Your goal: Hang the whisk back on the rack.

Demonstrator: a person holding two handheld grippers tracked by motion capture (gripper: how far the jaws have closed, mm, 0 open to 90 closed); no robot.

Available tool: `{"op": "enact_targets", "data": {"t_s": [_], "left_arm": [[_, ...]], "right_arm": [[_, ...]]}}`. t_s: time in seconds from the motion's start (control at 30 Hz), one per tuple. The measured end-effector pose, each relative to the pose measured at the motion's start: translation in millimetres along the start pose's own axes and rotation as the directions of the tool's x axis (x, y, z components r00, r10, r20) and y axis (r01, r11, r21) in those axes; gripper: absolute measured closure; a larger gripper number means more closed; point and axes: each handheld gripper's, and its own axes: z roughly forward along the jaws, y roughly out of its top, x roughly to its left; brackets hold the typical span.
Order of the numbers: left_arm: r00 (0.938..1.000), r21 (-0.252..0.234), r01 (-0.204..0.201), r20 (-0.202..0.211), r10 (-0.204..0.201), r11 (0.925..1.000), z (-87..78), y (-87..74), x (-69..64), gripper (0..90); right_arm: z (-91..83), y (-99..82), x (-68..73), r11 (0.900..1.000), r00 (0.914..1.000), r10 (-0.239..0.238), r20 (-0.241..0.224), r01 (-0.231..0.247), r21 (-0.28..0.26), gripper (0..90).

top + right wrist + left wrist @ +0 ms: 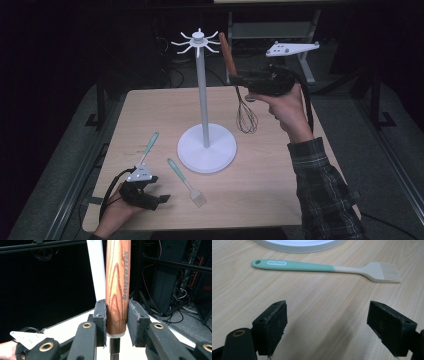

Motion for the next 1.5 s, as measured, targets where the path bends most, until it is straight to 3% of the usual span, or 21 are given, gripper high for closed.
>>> {"op": "enact_targets", "data": {"t_s": [0.43,0.97,1.2,1.3,1.5], "left_arm": [[1.0,-0.005,0.004,0.002,-0.004,1.0,-0.4,-0.2,-0.5,16.0],[1.0,-0.001,0.0,0.002,0.0,1.0,-0.3,-0.1,-0.3,16.0],[1.0,-0.005,0.005,0.005,-0.005,1.0,-0.3,0.0,-0.3,16.0],[0.9999,-0.007,0.011,0.006,-0.011,0.9999,-0.6,0.2,-0.5,16.0],[1.0,-0.01,0.008,0.003,-0.008,0.9999,-0.5,0.1,0.2,16.1]], "right_arm": [[16.1,0.4,9.0,0.9994,0.9997,-0.022,-0.012,0.023,0.026,70.5],[23.9,-4.4,11.0,0.9974,0.999,-0.045,-0.001,0.045,0.056,69.1],[25.6,-8.3,13.3,0.996,0.9985,-0.054,0.006,0.053,0.072,54.8],[24.7,-15.1,13.6,0.995,0.9984,-0.055,0.014,0.054,0.084,42.8],[19.9,-30.9,13.3,0.9926,0.9985,-0.045,0.033,0.041,0.114,30.9]]}}
